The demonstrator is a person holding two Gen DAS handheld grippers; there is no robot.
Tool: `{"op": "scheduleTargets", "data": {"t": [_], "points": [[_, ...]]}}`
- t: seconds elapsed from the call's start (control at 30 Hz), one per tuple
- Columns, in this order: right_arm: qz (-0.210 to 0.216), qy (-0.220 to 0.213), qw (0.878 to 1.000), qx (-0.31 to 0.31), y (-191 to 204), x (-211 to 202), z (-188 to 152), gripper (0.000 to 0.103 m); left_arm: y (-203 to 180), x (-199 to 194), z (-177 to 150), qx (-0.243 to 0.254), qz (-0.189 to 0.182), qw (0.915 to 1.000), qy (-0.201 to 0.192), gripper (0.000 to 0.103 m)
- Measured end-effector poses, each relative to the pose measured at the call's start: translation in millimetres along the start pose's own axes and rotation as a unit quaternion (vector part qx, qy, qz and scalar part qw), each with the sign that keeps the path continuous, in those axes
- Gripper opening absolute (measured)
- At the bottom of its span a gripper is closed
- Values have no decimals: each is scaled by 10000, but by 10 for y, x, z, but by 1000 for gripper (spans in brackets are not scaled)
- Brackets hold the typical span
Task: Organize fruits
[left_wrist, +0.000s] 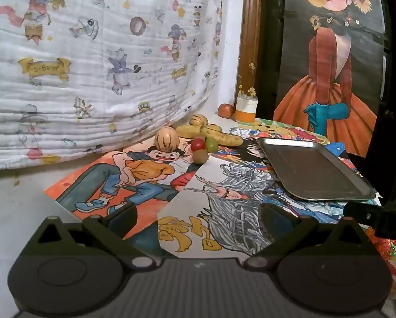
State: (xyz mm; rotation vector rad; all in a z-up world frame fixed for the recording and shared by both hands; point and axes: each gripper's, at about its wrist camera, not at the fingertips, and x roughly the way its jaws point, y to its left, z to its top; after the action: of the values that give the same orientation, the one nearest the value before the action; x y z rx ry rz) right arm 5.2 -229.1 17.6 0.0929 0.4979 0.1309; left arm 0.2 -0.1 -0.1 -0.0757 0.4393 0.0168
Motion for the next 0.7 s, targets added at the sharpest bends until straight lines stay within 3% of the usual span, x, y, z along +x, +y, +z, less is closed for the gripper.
{"op": "scheduleTargets", "data": {"t": [0.7], "points": [[40, -3, 10000, 4, 13, -23, -5, 103, 32, 15, -27, -123, -48, 9999, 77, 103]]}}
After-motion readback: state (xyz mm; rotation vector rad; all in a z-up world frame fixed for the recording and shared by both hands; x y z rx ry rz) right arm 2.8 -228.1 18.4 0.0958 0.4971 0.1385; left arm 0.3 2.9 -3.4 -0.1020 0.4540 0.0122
